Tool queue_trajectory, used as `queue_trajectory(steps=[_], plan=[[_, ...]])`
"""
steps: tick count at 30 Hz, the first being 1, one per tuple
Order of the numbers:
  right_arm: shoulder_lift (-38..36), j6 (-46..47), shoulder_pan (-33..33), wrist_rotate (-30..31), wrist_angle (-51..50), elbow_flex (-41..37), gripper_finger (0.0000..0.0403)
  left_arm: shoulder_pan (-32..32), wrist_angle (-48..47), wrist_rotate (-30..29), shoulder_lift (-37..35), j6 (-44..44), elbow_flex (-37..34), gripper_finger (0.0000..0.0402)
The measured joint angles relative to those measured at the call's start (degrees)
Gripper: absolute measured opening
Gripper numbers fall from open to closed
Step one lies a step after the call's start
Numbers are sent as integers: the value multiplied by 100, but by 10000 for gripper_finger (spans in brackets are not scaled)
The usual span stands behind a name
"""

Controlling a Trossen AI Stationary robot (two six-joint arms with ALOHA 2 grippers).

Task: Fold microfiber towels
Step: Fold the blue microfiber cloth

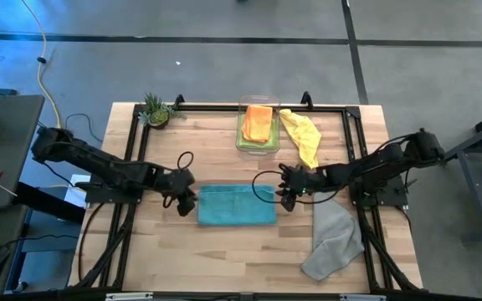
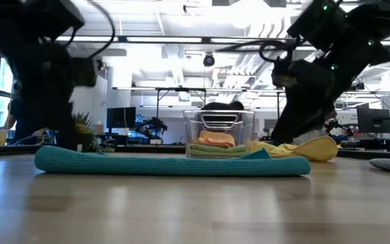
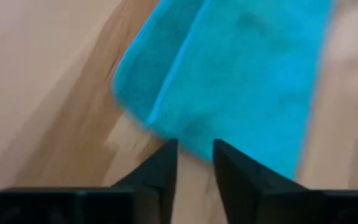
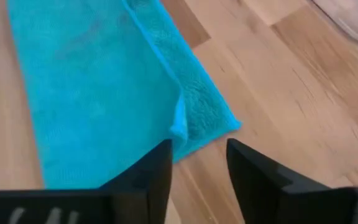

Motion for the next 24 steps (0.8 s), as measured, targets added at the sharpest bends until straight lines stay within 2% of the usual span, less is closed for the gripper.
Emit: queue_trajectory(steps=[4, 8, 14, 24], plan=[[-10, -54, -10, 341, 101, -67, 167, 132, 419, -25, 146, -198, -264, 145], [5, -247, -96, 388, 326, -66, 171, 373, 1056, -62, 265, -231, -461, 164], [12, -304, -200, 388, 381, -65, 171, 632, 1112, -155, 400, 39, -464, 153], [12, -387, -216, 385, 389, -65, 171, 653, 1501, 125, 894, 270, -455, 126]])
